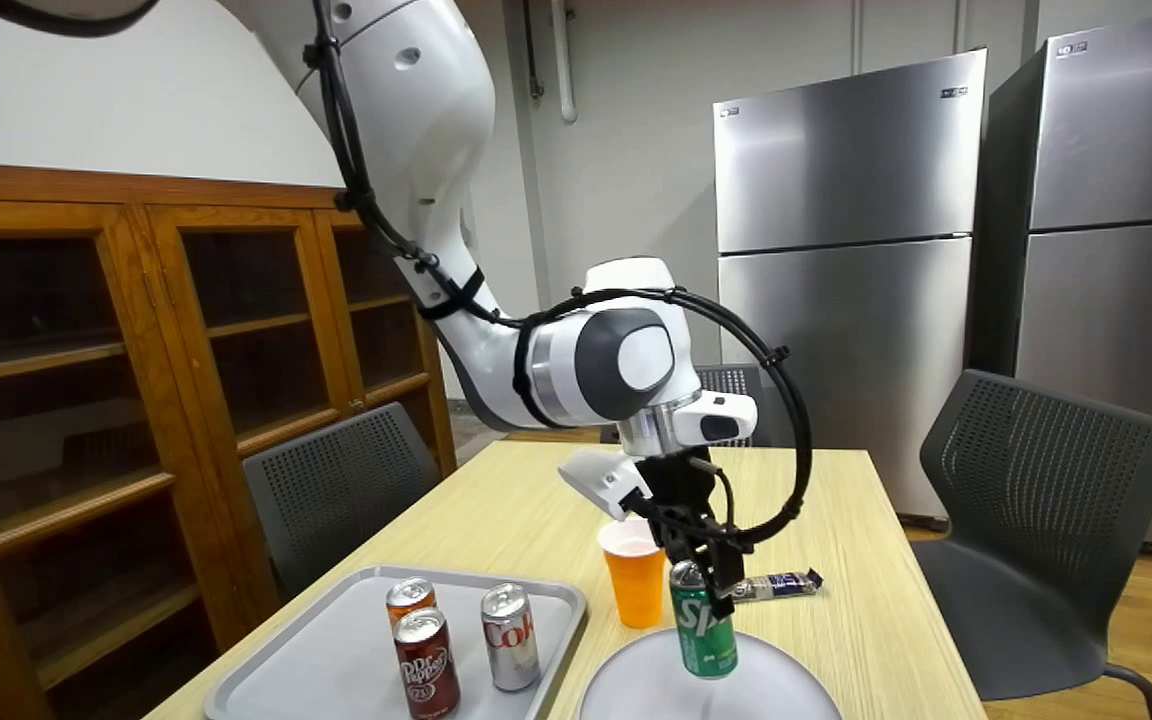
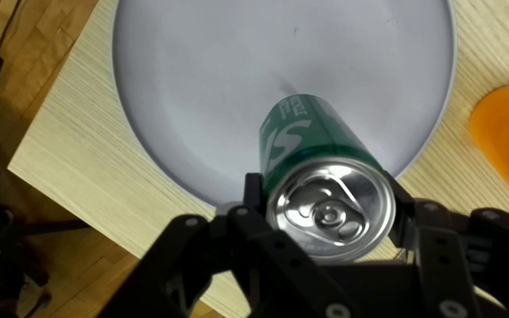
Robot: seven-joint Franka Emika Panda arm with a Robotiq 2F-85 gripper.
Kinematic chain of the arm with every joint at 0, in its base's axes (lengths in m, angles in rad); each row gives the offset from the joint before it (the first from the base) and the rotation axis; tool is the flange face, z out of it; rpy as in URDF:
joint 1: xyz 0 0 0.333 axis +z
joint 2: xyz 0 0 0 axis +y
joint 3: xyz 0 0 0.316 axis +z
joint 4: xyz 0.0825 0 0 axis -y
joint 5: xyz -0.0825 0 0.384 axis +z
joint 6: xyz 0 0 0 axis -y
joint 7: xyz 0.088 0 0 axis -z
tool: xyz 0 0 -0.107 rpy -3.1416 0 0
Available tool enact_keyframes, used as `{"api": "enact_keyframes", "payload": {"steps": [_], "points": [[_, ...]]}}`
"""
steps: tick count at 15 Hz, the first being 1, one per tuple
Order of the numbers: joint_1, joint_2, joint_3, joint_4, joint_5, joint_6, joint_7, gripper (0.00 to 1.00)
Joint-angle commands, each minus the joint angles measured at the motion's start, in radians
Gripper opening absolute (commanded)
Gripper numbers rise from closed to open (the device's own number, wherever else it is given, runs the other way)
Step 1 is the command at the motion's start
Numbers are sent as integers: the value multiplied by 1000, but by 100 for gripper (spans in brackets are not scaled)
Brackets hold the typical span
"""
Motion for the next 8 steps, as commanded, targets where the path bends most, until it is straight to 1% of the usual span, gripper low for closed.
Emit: {"api": "enact_keyframes", "payload": {"steps": [1, 8], "points": [[-30, 43, 22, 71, 54, -25, -29, 38], [-51, 124, 30, 157, 103, -39, -52, 38]]}}
